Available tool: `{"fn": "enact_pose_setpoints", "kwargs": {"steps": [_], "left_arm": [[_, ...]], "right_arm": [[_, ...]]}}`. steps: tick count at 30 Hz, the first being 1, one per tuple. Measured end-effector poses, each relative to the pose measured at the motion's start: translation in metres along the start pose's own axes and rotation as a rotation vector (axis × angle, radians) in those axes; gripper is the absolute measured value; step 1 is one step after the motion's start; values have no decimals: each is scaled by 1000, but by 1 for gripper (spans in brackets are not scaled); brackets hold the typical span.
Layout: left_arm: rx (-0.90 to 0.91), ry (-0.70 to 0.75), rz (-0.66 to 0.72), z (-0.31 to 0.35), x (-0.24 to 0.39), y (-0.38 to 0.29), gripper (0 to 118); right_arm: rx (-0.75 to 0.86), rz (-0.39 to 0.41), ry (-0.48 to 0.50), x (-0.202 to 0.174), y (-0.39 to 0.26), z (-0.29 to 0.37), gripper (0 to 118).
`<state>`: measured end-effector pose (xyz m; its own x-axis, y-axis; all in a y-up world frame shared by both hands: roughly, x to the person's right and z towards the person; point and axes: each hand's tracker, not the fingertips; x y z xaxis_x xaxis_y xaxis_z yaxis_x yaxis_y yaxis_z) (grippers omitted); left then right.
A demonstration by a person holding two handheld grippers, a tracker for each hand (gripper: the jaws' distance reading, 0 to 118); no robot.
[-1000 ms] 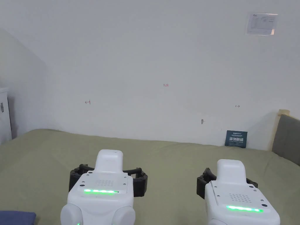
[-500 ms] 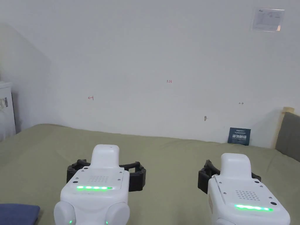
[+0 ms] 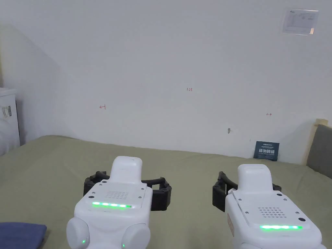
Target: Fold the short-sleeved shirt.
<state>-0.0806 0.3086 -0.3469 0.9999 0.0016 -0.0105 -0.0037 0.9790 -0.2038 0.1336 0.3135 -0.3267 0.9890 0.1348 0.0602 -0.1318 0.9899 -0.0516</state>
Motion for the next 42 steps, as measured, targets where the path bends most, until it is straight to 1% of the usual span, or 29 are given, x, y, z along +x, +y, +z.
{"fn": "enact_pose_setpoints", "kwargs": {"steps": [1,3,4,6,8,10,11,12,13,14,15,16,19,21,26,27,29,30,31,34,38,42], "left_arm": [[1,-2,-1,0,0,0,118],[2,-12,8,0,-1,0,118],[3,-14,11,1,-1,0,118],[2,-12,13,1,-1,0,118],[1,-14,11,2,-2,0,118],[0,-11,10,2,-2,0,118],[1,-8,12,2,-2,0,118],[-1,-7,13,2,-2,0,118],[-2,-8,14,2,-2,0,118],[-2,-9,15,2,-2,0,118],[0,-10,15,2,-1,0,118],[0,-11,13,3,-1,0,118],[-1,-13,7,3,1,1,118],[-8,-11,7,3,1,2,118],[-5,-16,7,4,1,2,118],[-6,-15,5,3,1,2,118],[-6,-19,6,3,2,3,118],[-4,-22,7,3,2,3,118],[0,-24,8,3,2,3,118],[-6,-27,3,2,2,3,118],[-17,-21,-1,0,1,1,118],[-24,-20,9,-1,1,-1,118]], "right_arm": [[15,5,-17,-2,0,2,59],[27,-9,6,0,0,5,59],[25,-18,-7,0,2,4,59],[30,-64,-63,5,3,6,59],[28,-112,-59,12,5,7,59],[16,-95,-59,15,7,5,59],[-5,-80,-79,15,8,4,59],[-11,-77,-117,14,8,4,59],[-10,-98,-118,14,8,3,59],[-16,-121,-111,16,7,2,59],[-24,-170,-55,18,7,1,60],[-35,-194,-24,20,7,-1,60],[-101,-227,51,22,9,-6,60],[-106,-244,49,21,9,-8,60],[-81,-232,59,16,5,-8,60],[-71,-206,71,15,4,-9,60],[-69,-183,84,13,2,-12,60],[-102,-173,75,12,3,-15,60],[-129,-174,74,12,4,-17,60],[-128,-201,83,17,2,-16,60],[-81,-154,21,18,5,-13,60],[-33,-154,-29,20,5,-11,59]]}}
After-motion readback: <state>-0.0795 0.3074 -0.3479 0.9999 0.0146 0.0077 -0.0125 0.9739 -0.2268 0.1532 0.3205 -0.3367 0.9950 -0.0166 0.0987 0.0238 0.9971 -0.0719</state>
